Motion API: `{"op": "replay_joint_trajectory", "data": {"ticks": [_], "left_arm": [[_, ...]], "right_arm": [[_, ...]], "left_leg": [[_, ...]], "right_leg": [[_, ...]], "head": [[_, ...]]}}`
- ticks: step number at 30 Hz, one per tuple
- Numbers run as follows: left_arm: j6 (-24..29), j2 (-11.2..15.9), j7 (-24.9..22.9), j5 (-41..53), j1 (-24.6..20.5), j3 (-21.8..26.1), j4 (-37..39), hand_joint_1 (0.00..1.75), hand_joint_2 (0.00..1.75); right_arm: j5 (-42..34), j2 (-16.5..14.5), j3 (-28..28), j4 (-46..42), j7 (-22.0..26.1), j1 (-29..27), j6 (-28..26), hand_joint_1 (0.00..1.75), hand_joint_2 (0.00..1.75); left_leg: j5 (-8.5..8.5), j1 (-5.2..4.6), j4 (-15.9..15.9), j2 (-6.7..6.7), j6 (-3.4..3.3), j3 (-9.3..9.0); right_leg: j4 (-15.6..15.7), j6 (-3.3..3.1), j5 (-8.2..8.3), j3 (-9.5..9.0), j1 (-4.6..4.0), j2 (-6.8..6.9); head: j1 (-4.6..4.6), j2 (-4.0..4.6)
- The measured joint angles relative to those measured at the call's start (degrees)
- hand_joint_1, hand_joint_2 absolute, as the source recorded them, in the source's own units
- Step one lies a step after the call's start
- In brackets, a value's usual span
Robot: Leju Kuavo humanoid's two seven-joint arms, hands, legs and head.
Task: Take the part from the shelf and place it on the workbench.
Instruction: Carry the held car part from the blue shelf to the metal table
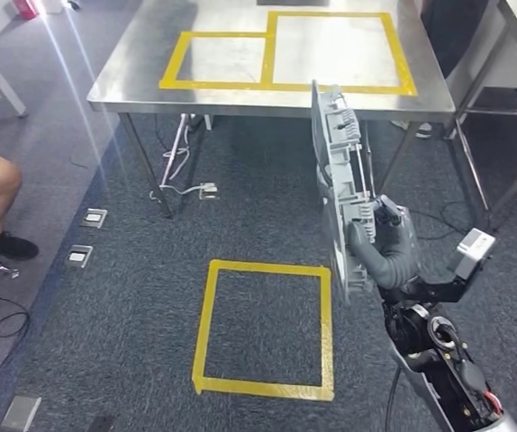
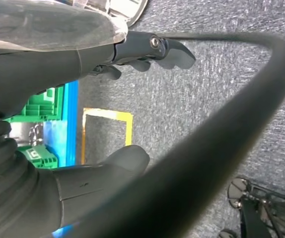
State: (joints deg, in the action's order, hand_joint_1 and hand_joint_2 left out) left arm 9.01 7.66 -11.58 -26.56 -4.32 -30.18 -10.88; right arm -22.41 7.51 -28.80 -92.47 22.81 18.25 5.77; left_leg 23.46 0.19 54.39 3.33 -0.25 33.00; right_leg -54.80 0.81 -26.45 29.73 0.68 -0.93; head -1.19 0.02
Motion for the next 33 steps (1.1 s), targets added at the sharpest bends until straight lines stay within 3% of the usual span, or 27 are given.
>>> {"op": "replay_joint_trajectory", "data": {"ticks": [9,16,33], "left_arm": [[-1.0,0.2,1.1,0.0,0.1,0.0,0.0,0.0,1.75],[-1.7,-0.1,0.0,-0.1,0.0,0.0,0.0,0.0,1.75],[-1.8,-0.2,0.3,0.0,0.0,0.0,0.0,0.0,1.75]], "right_arm": [[0.1,0.3,2.5,-1.4,0.0,-1.9,-0.5,1.75,1.75],[0.1,0.7,3.2,-1.5,-0.3,-2.5,-0.6,1.75,1.75],[-0.1,0.8,3.1,-1.5,-0.5,-3.0,-0.8,1.75,1.75]], "left_leg": [[-0.37,0.25,-0.8,-0.1,0.6,-0.33],[-0.26,0.23,-0.8,-0.11,1.05,-0.32],[-0.22,0.12,-0.8,-0.11,1.01,-0.3]], "right_leg": [[-0.1,-0.51,0.02,0.07,-0.33,-0.09],[0.0,-0.65,-0.07,0.02,-0.3,-0.07],[0.2,-0.63,-0.07,-0.07,-0.17,-0.06]], "head": [[1.4,0.01],[1.48,0.01],[1.52,0.01]]}}
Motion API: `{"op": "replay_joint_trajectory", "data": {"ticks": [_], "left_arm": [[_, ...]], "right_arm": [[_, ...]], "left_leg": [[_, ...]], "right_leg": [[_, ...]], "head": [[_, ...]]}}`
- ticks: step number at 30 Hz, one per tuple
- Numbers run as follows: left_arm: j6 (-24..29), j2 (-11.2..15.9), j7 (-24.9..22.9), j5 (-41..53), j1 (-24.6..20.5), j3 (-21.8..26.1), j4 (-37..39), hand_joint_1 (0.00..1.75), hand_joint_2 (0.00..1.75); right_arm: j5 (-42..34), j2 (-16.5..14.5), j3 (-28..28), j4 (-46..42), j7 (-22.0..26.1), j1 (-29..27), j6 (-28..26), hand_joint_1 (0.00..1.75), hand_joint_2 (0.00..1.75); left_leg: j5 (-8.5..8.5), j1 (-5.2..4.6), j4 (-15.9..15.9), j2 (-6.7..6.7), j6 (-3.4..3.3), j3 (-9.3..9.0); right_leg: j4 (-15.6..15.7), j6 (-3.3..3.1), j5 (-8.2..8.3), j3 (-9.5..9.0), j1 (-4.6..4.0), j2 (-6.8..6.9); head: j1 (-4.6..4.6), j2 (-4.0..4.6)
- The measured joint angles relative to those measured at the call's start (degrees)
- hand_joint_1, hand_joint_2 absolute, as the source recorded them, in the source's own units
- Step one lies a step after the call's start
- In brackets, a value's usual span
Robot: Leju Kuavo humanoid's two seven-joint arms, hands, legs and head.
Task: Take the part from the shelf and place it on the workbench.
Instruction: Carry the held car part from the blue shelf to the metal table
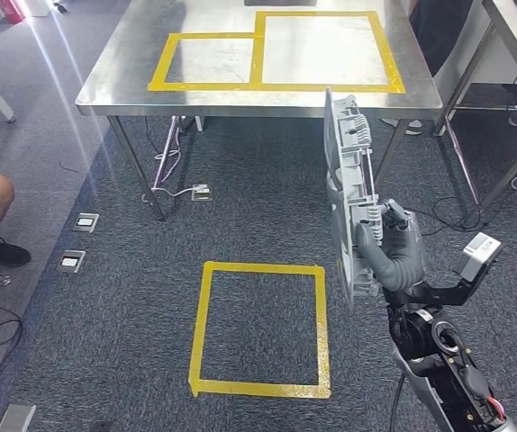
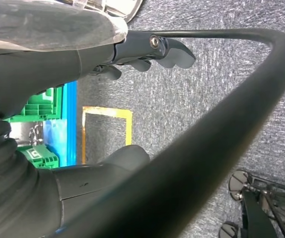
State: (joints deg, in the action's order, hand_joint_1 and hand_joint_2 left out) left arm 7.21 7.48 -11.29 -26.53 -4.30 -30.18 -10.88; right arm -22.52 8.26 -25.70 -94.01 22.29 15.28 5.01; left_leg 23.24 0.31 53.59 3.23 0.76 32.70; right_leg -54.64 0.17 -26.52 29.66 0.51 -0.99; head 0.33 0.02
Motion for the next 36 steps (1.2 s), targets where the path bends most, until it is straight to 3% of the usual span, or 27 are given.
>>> {"op": "replay_joint_trajectory", "data": {"ticks": [26,30,32,34,36], "left_arm": [[-0.7,0.7,0.0,-0.1,0.0,0.0,0.0,0.0,1.75],[-0.7,0.9,0.0,-0.1,0.0,-0.1,0.0,0.0,1.75],[-0.7,0.9,0.0,-0.1,-0.1,-0.1,0.0,0.0,1.75],[-0.8,0.9,0.0,-0.1,-0.1,-0.1,0.0,0.0,1.75],[-0.9,0.9,0.0,-0.1,-0.1,-0.2,0.0,0.0,1.75]], "right_arm": [[-0.1,0.0,-0.1,0.0,0.4,-0.6,0.4,1.75,1.75],[-0.1,0.0,0.0,0.0,0.7,-0.7,0.4,1.75,1.75],[-0.1,0.0,0.0,-0.1,0.8,-0.8,0.4,1.75,1.75],[-0.1,0.0,0.0,-0.3,0.9,-0.8,0.4,1.75,1.75],[-0.1,0.0,0.0,-0.3,1.0,-0.9,0.5,1.75,1.75]], "left_leg": [[0.0,0.0,0.0,0.0,0.0,0.0],[0.27,-0.26,0.3,0.01,-0.87,0.05],[-0.23,0.16,-1.3,-0.2,-1.4,-0.89],[-0.75,0.67,-3.0,-0.52,-1.65,-2.12],[-0.62,0.75,-3.2,-0.73,-1.65,-2.61]], "right_leg": [[0.0,0.0,0.0,-0.02,0.0,0.01],[0.5,0.53,0.18,-0.18,0.33,-0.01],[0.5,0.84,-0.03,-0.26,0.15,0.13],[-3.2,1.13,-2.1,1.31,0.03,0.36],[-11.2,1.6,-5.58,5.24,0.34,0.45]], "head": [[0.02,0.0],[0.27,0.0],[0.54,0.0],[0.18,0.0],[-0.42,0.0]]}}
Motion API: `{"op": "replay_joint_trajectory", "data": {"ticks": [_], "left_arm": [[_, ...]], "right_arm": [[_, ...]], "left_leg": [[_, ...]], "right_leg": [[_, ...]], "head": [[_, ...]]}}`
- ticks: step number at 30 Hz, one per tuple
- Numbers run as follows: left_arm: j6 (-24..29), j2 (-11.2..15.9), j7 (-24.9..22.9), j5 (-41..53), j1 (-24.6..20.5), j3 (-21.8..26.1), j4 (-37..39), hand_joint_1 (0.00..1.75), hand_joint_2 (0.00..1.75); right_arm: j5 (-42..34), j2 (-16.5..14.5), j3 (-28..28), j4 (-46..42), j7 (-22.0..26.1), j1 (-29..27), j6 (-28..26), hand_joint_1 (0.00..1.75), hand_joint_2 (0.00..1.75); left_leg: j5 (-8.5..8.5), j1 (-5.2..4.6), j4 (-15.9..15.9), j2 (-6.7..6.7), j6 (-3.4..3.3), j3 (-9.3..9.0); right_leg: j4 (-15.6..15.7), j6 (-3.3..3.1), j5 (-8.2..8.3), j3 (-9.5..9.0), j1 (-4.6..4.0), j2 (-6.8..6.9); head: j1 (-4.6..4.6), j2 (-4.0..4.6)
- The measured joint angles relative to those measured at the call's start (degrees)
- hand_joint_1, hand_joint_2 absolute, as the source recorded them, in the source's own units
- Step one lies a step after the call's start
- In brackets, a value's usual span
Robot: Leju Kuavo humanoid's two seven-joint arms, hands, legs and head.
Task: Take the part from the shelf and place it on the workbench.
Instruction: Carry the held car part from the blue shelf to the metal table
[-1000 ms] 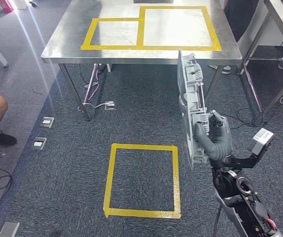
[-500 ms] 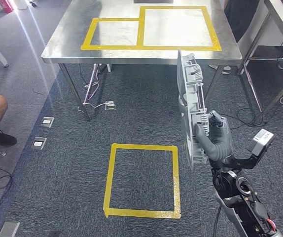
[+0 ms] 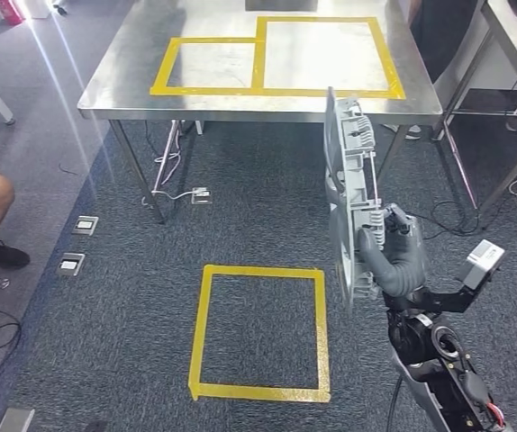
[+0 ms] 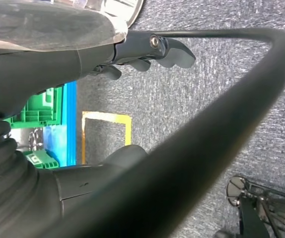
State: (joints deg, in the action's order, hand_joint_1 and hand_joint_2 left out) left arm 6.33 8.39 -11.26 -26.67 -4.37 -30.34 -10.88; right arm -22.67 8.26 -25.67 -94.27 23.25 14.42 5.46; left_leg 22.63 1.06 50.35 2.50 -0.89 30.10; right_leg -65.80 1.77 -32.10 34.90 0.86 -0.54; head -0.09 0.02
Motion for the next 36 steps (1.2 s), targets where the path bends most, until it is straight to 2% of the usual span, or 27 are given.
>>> {"op": "replay_joint_trajectory", "data": {"ticks": [1,2,3,5,6,7,8,10,12,13,15,16,17,18,19,20,21,22,23,24,27,28,29,31,32,34,36], "left_arm": [[-0.1,0.0,0.0,0.0,0.0,0.0,0.0,0.0,1.75],[-0.1,0.0,0.0,0.0,0.0,0.0,0.0,0.0,1.75],[-0.1,-0.1,0.0,0.0,0.0,0.0,0.0,0.0,1.75],[-0.1,-0.1,0.0,0.0,0.1,0.0,0.0,0.0,1.75],[-0.1,0.0,0.0,-0.1,0.1,0.0,0.0,0.0,1.75],[-0.1,0.1,0.0,-0.1,0.0,-0.1,0.0,0.0,1.75],[-0.1,0.1,0.0,-0.1,0.0,-0.1,0.0,0.0,1.75],[-0.1,0.1,0.0,-0.1,0.0,-0.1,0.0,0.0,1.75],[-0.1,0.1,0.0,-0.1,0.0,-0.1,0.0,0.0,1.75],[-0.1,0.1,0.0,-0.1,-0.1,-0.1,0.0,0.0,1.75],[-0.1,0.0,0.0,-0.1,-0.2,-0.1,0.0,0.0,1.75],[-0.1,0.0,0.0,-0.1,-0.2,-0.1,0.0,0.0,1.75],[-0.1,0.0,0.0,-0.1,-0.2,-0.1,0.0,0.0,1.75],[-0.1,0.0,0.0,-0.1,-0.2,-0.1,0.0,0.0,1.75],[-0.1,0.0,0.0,-0.1,-0.1,-0.1,0.0,0.0,1.75],[-0.1,0.0,0.0,-0.1,-0.1,-0.1,0.0,0.0,1.75],[-0.1,0.1,0.0,-0.1,-0.1,-0.1,0.0,0.0,1.75],[-0.1,0.1,0.0,-0.1,-0.2,-0.1,0.0,0.0,1.75],[-0.1,0.2,0.0,-0.1,-0.2,-0.1,0.0,0.0,1.75],[-0.1,0.2,0.0,-0.1,-0.3,-0.1,0.0,0.0,1.75],[-0.1,0.2,0.0,-0.1,-0.3,-0.1,0.0,0.0,1.75],[-0.1,0.2,0.0,-0.1,-0.3,-0.1,0.0,0.0,1.75],[-0.1,0.1,0.0,-0.1,-0.2,-0.1,0.0,0.0,1.75],[-0.1,0.1,0.0,-0.1,-0.2,-0.1,0.0,0.0,1.75],[-0.1,0.1,0.0,-0.1,-0.2,-0.1,0.0,0.0,1.75],[-0.1,0.1,0.0,-0.1,-0.2,-0.1,0.0,0.0,1.75],[-0.1,0.1,0.0,-0.1,-0.2,-0.2,0.0,0.0,1.75]], "right_arm": [[0.0,0.0,0.0,0.0,0.0,-0.1,0.0,1.75,1.75],[0.0,0.0,0.0,0.0,0.0,-0.4,0.0,1.75,1.75],[0.0,0.0,0.0,0.0,0.0,-0.5,0.0,1.75,1.75],[0.0,0.0,0.0,0.0,0.0,-0.7,0.0,1.75,1.75],[0.0,0.0,0.0,0.0,0.0,-0.7,0.0,1.75,1.75],[0.0,0.0,0.0,0.0,0.0,-0.7,0.1,1.75,1.75],[0.0,0.0,0.0,0.0,0.0,-0.7,0.1,1.75,1.75],[0.0,0.0,0.0,0.0,0.0,-0.7,0.2,1.75,1.75],[0.0,0.1,0.0,0.0,0.0,-0.7,0.2,1.75,1.75],[0.0,0.1,0.0,0.0,0.0,-0.7,0.2,1.75,1.75],[0.0,0.1,0.0,-0.1,0.1,-0.7,0.2,1.75,1.75],[0.0,0.1,0.0,-0.1,0.1,-0.7,0.3,1.75,1.75],[0.0,0.1,0.0,0.0,0.1,-0.7,0.3,1.75,1.75],[0.0,0.1,0.0,0.0,0.1,-0.7,0.3,1.75,1.75],[0.0,0.1,0.0,0.0,0.1,-0.7,0.3,1.75,1.75],[0.0,0.1,0.0,0.0,0.1,-0.7,0.3,1.75,1.75],[0.0,0.1,0.0,0.0,0.1,-0.7,0.4,1.75,1.75],[0.0,0.1,0.0,0.0,0.2,-0.7,0.4,1.75,1.75],[0.0,0.1,0.0,0.0,0.2,-0.7,0.5,1.75,1.75],[0.1,0.1,0.0,0.0,0.3,-0.7,0.5,1.75,1.75],[0.1,0.1,0.0,0.0,0.4,-0.6,0.5,1.75,1.75],[0.1,0.1,0.1,0.0,0.4,-0.6,0.6,1.75,1.75],[0.1,0.1,0.1,0.0,0.4,-0.6,0.6,1.75,1.75],[0.1,0.1,0.1,0.0,0.5,-0.6,0.6,1.75,1.75],[0.1,0.1,0.1,0.0,0.5,-0.7,0.6,1.75,1.75],[0.1,0.1,0.0,0.1,0.5,-0.8,0.6,1.75,1.75],[0.1,0.1,0.0,0.2,0.5,-0.8,0.6,1.75,1.75]], "left_leg": [[0.17,0.1,0.1,-0.02,0.11,-0.13],[0.39,0.27,0.2,0.01,0.32,-0.28],[0.68,0.51,0.4,0.12,0.63,-0.46],[1.62,1.13,1.3,0.44,1.56,-0.76],[2.16,1.23,2.1,0.58,2.13,-0.66],[2.53,1.24,2.8,0.72,2.63,-0.41],[2.71,1.19,3.2,0.82,3.03,-0.12],[2.71,1.24,3.4,0.91,3.54,0.22],[3.58,1.39,4.9,-0.17,3.87,0.8],[4.83,1.34,7.6,-0.91,3.94,2.1],[8.13,1.11,16.1,-1.93,3.85,6.79],[9.27,1.0,20.1,-2.01,3.73,9.28],[9.37,0.91,22.3,-2.01,3.52,10.91],[8.28,0.79,22.1,-2.01,3.21,11.36],[6.18,0.63,19.4,-2.02,2.79,10.53],[3.61,0.35,15.1,-2.12,2.25,8.78],[1.73,-0.02,10.9,-2.33,1.75,6.92],[0.56,-0.35,7.6,-2.55,1.44,5.53],[0.16,-0.67,5.7,-2.74,1.27,4.76],[0.41,-0.89,5.2,-2.81,1.25,4.61],[0.41,-0.73,4.3,-2.64,0.85,4.04],[0.43,-0.6,4.0,-2.62,0.6,3.65],[0.51,-0.55,3.8,-2.62,0.35,3.3],[0.81,-0.7,3.8,-2.53,-0.07,2.9],[0.98,-0.77,3.8,-2.42,-0.16,2.69],[1.31,-0.84,3.8,-2.12,-0.18,2.21],[1.46,-0.85,3.8,-1.99,-0.15,1.96]], "right_leg": [[-3.3,0.31,-0.96,1.82,0.26,0.02],[-4.7,0.65,-0.77,2.74,0.55,0.04],[-3.6,1.03,0.62,2.48,0.87,0.07],[3.8,1.99,4.98,-0.72,1.57,-0.07],[7.3,2.29,6.29,-2.47,1.76,-0.38],[9.4,2.22,6.82,-3.54,1.84,-0.66],[10.0,1.92,6.5,-3.89,1.71,-0.92],[9.6,0.68,6.22,-3.71,1.4,-0.91],[9.7,-0.28,6.15,-3.88,1.31,-0.66],[9.8,-0.7,6.12,-4.03,1.29,-0.48],[9.8,-1.24,5.95,-4.15,1.02,-0.05],[9.8,-1.44,5.84,-4.2,0.84,0.15],[9.8,-1.61,5.72,-4.29,0.66,0.32],[9.8,-1.73,5.58,-4.45,0.49,0.42],[9.8,-1.79,5.43,-4.68,0.34,0.48],[9.9,-1.8,5.24,-4.92,0.25,0.55],[9.9,-1.69,5.04,-5.09,0.07,0.61],[9.9,-1.53,4.86,-5.16,-0.02,0.67],[9.9,-1.3,4.73,-5.17,-0.09,0.75],[10.0,-1.02,4.65,-5.17,-0.12,0.84],[9.4,-0.09,3.76,-5.07,0.06,0.95],[7.5,0.13,2.61,-4.29,0.08,0.88],[4.3,0.25,0.99,-2.82,0.14,0.79],[-4.0,0.46,-2.16,1.3,0.11,0.7],[-6.7,0.54,-2.58,2.85,0.12,0.7],[-6.6,0.56,-0.81,3.46,0.13,0.7],[-4.6,0.51,0.85,2.77,0.13,0.7]], "head": [[-0.17,0.0],[-0.25,0.0],[-0.34,-0.01],[-0.73,-0.01],[-1.15,-0.01],[-1.46,0.0],[-1.45,0.0],[-0.92,0.0],[-0.16,0.0],[0.25,0.0],[1.2,0.0],[1.55,0.0],[1.79,0.0],[2.01,0.0],[2.17,0.0],[2.34,0.0],[2.47,0.0],[2.56,0.0],[2.6,0.0],[2.54,0.0],[2.17,0.0],[1.85,0.0],[1.45,0.0],[0.72,0.0],[0.52,0.0],[0.23,0.0],[0.09,0.0]]}}
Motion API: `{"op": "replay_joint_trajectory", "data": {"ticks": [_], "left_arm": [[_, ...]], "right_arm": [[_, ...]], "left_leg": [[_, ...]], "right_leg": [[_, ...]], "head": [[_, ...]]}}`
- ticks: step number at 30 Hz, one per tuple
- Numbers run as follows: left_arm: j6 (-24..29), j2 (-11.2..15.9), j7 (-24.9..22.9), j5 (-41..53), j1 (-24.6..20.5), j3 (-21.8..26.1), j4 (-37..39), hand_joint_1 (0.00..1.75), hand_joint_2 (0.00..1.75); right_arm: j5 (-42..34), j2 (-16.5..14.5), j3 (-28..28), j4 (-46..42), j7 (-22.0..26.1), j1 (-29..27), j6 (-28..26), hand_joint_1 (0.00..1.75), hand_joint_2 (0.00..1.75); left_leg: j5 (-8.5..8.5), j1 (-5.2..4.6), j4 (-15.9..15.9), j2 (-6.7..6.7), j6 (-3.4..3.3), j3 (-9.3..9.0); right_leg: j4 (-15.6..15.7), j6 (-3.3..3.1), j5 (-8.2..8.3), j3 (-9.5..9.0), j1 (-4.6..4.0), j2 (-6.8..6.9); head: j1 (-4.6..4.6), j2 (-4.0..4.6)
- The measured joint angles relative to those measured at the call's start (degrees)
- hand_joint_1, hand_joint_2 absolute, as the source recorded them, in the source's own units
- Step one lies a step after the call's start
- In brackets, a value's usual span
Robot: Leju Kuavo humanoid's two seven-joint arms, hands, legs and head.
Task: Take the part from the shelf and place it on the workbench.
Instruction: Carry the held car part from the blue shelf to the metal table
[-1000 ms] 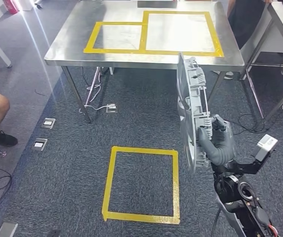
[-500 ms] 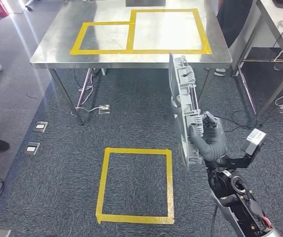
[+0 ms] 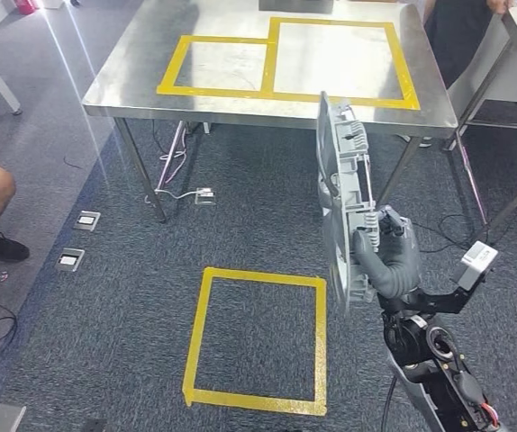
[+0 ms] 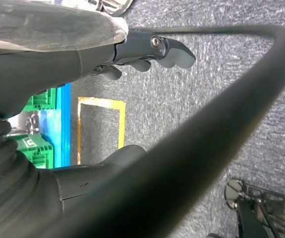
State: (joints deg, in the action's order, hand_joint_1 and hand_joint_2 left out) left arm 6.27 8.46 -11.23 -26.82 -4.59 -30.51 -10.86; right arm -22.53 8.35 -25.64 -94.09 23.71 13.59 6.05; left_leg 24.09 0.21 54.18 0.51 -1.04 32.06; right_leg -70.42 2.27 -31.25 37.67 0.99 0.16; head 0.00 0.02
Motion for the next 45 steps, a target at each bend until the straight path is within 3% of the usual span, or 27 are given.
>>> {"op": "replay_joint_trajectory", "data": {"ticks": [2,4,6,8,9,11,13,14,15,16,18,20,23,25,26,28,29,30,31,33,35,37,39,41,44,45], "left_arm": [[0.0,0.0,0.0,0.0,0.0,0.0,0.0,0.0,1.75],[0.0,0.0,0.0,0.0,0.0,0.0,0.0,0.0,1.75],[0.0,-0.1,0.1,0.0,0.0,-0.1,0.0,0.0,1.75],[0.0,-0.2,0.3,0.0,0.0,-0.3,0.0,0.0,1.75],[0.0,-0.2,0.3,0.0,0.0,-0.3,0.0,0.0,1.75],[0.0,-0.1,0.4,0.0,-0.1,-0.3,0.0,0.0,1.75],[0.0,-0.1,0.4,0.0,-0.1,-0.3,0.0,0.0,1.75],[0.0,-0.1,0.4,0.0,-0.1,-0.3,0.0,0.0,1.75],[0.0,-0.1,0.4,0.0,0.0,-0.3,0.0,0.0,1.75],[-0.1,-0.1,0.4,0.0,0.0,-0.3,0.0,0.0,1.75],[-0.1,0.0,0.5,0.0,0.1,-0.3,0.0,0.0,1.75],[-0.1,0.0,0.5,0.0,0.0,-0.4,0.0,0.0,1.75],[-0.1,0.0,0.5,0.0,-0.1,-0.4,0.0,0.0,1.75],[-0.1,0.0,0.5,-0.1,-0.1,-0.4,0.0,0.0,1.75],[-0.1,0.0,0.5,-0.1,-0.1,-0.4,0.0,0.0,1.75],[-0.1,0.0,0.5,-0.1,-0.1,-0.4,0.0,0.0,1.75],[-0.1,0.0,0.5,-0.1,-0.1,-0.4,0.0,0.0,1.75],[-0.1,0.0,0.5,-0.2,-0.1,-0.4,0.0,0.0,1.75],[-0.1,-0.1,0.5,-0.2,0.0,-0.4,0.0,0.0,1.75],[-0.1,-0.1,0.5,-0.2,0.0,-0.4,0.0,0.0,1.75],[-0.1,-0.3,0.5,-0.2,0.0,-0.5,0.0,0.0,1.75],[-0.1,-0.4,0.5,-0.2,0.0,-0.5,0.0,0.0,1.75],[-0.2,-0.3,0.5,-0.2,0.0,-0.5,0.0,0.0,1.75],[-0.2,-0.3,0.5,-0.2,-0.1,-0.5,0.0,0.0,1.75],[-0.2,-0.2,0.5,-0.2,-0.1,-0.6,0.0,0.0,1.75],[-0.2,-0.2,0.5,-0.2,-0.1,-0.6,0.0,0.0,1.75]], "right_arm": [[0.0,0.0,0.0,0.0,0.0,0.0,0.0,1.75,1.75],[0.0,0.0,0.0,0.0,0.0,0.0,0.0,1.75,1.75],[0.0,0.0,0.1,0.0,0.1,0.2,0.1,1.75,1.75],[0.0,0.0,0.1,0.1,0.1,0.4,0.1,1.75,1.75],[0.0,0.0,0.1,0.1,0.2,0.5,0.2,1.75,1.75],[0.0,0.0,0.2,0.1,0.2,0.6,0.2,1.75,1.75],[0.0,0.0,0.2,0.1,0.2,0.7,0.2,1.75,1.75],[0.0,0.0,0.2,0.1,0.2,0.7,0.2,1.75,1.75],[0.0,0.0,0.1,0.1,0.2,0.6,0.2,1.75,1.75],[0.0,0.0,0.1,0.1,0.1,0.6,0.2,1.75,1.75],[0.0,0.0,0.1,0.1,0.1,0.5,0.2,1.75,1.75],[0.0,0.0,0.1,0.1,0.1,0.5,0.2,1.75,1.75],[0.0,0.0,0.1,0.1,0.1,0.6,0.2,1.75,1.75],[0.0,0.0,0.1,0.1,0.1,0.6,0.2,1.75,1.75],[0.0,0.0,0.1,0.1,0.0,0.6,0.2,1.75,1.75],[0.0,0.0,0.1,0.1,0.0,0.7,0.3,1.75,1.75],[0.0,0.0,0.0,0.1,0.0,0.7,0.3,1.75,1.75],[0.0,0.0,0.0,0.1,0.0,0.6,0.3,1.75,1.75],[0.0,0.0,0.0,0.1,0.0,0.5,0.3,1.75,1.75],[0.0,0.1,0.0,0.1,0.0,0.5,0.3,1.75,1.75],[0.0,0.1,0.0,0.1,0.0,0.5,0.3,1.75,1.75],[0.0,0.1,0.0,0.1,0.0,0.6,0.3,1.75,1.75],[0.0,0.1,0.0,0.1,0.0,0.6,0.3,1.75,1.75],[0.0,0.1,0.0,0.0,0.0,0.6,0.2,1.75,1.75],[0.0,0.1,0.0,0.0,0.0,0.7,0.2,1.75,1.75],[0.0,0.1,0.0,0.1,0.0,0.7,0.2,1.75,1.75]], "left_leg": [[0.01,0.0,0.0,0.01,0.01,-0.03],[0.15,-0.01,0.0,0.11,0.07,-0.27],[0.44,-0.04,0.1,0.31,0.51,-0.53],[0.71,-0.15,0.2,0.44,1.27,-0.47],[1.09,-0.22,0.8,0.4,1.68,-0.15],[3.53,-0.09,5.2,0.24,2.25,1.94],[6.83,0.29,13.4,0.1,2.83,6.41],[7.59,0.52,16.6,0.05,3.08,8.34],[7.23,0.75,17.7,0.01,3.3,9.31],[5.72,0.97,16.3,-0.03,3.49,8.99],[1.22,1.43,8.0,-0.24,3.87,5.45],[-1.13,1.42,1.6,-0.24,3.63,2.5],[-0.93,1.01,0.7,-0.03,2.24,2.04],[-0.77,0.94,0.6,-0.07,1.31,1.71],[-0.7,0.93,0.5,-0.1,0.91,1.5],[-0.41,0.64,0.5,-0.11,0.35,1.17],[-0.26,0.43,0.5,-0.09,0.13,0.99],[-0.08,0.2,0.5,-0.02,-0.02,0.75],[0.11,-0.01,0.5,0.09,-0.12,0.43],[0.59,-0.28,0.5,0.33,-0.12,-0.36],[0.9,-0.41,0.6,0.43,0.14,-0.6],[0.83,-0.32,0.6,0.37,0.63,-0.23],[0.92,-0.34,0.6,0.31,1.19,-0.27],[2.62,-0.39,3.4,0.19,1.78,0.8],[7.44,0.24,14.9,0.0,2.67,7.04],[7.8,0.46,17.3,-0.02,2.92,8.59]], "right_leg": [[0.3,-0.01,0.19,-0.13,0.0,0.0],[3.2,-0.13,1.9,-1.37,-0.01,0.0],[9.9,-0.82,4.68,-4.35,-0.24,-0.17],[14.8,-1.76,5.91,-6.65,-0.26,-0.29],[15.6,-2.13,5.86,-7.15,-0.13,-0.25],[16.3,-2.62,6.12,-7.66,0.27,-0.05],[16.4,-2.82,6.09,-7.72,0.22,0.07],[16.4,-2.81,6.01,-7.75,0.24,0.09],[16.4,-2.75,5.91,-7.81,0.31,0.08],[16.4,-2.6,5.78,-7.92,0.42,0.05],[16.2,-1.98,5.35,-8.24,0.64,-0.04],[16.0,-1.14,4.84,-8.38,0.57,-0.12],[16.1,-0.14,4.46,-8.6,0.55,-0.14],[14.5,0.31,3.16,-7.97,0.75,-0.11],[11.9,0.37,1.71,-6.8,0.77,-0.11],[3.4,0.24,-1.91,-2.8,0.62,-0.09],[-0.4,0.14,-3.01,-0.84,0.54,-0.1],[-2.3,-0.02,-3.04,0.35,0.43,-0.1],[-1.8,-0.28,-1.86,0.41,0.3,-0.11],[5.5,-1.22,2.87,-2.37,-0.18,-0.14],[12.5,-2.26,5.83,-5.37,-0.8,-0.17],[14.5,-2.76,5.88,-6.3,-1.24,-0.21],[15.4,-2.97,5.96,-6.83,-0.99,-0.2],[16.5,-3.27,6.27,-7.6,-0.5,-0.08],[16.8,-3.49,6.34,-7.87,-0.37,0.08],[16.8,-3.47,6.28,-7.89,-0.36,0.09]], "head": [[-0.02,-0.01],[-0.17,-0.01],[-0.62,0.0],[-0.82,-0.01],[-0.7,-0.01],[-0.21,0.0],[0.48,0.0],[0.75,0.0],[0.97,0.0],[1.16,0.0],[1.59,0.0],[2.12,0.0],[1.67,0.0],[1.18,0.0],[0.81,0.0],[-0.08,0.0],[-0.41,0.0],[-0.6,0.0],[-0.75,0.0],[-1.2,0.0],[-1.41,-0.01],[-1.49,-0.01],[-1.62,0.0],[-1.28,0.0],[-0.23,0.0],[0.06,0.0]]}}
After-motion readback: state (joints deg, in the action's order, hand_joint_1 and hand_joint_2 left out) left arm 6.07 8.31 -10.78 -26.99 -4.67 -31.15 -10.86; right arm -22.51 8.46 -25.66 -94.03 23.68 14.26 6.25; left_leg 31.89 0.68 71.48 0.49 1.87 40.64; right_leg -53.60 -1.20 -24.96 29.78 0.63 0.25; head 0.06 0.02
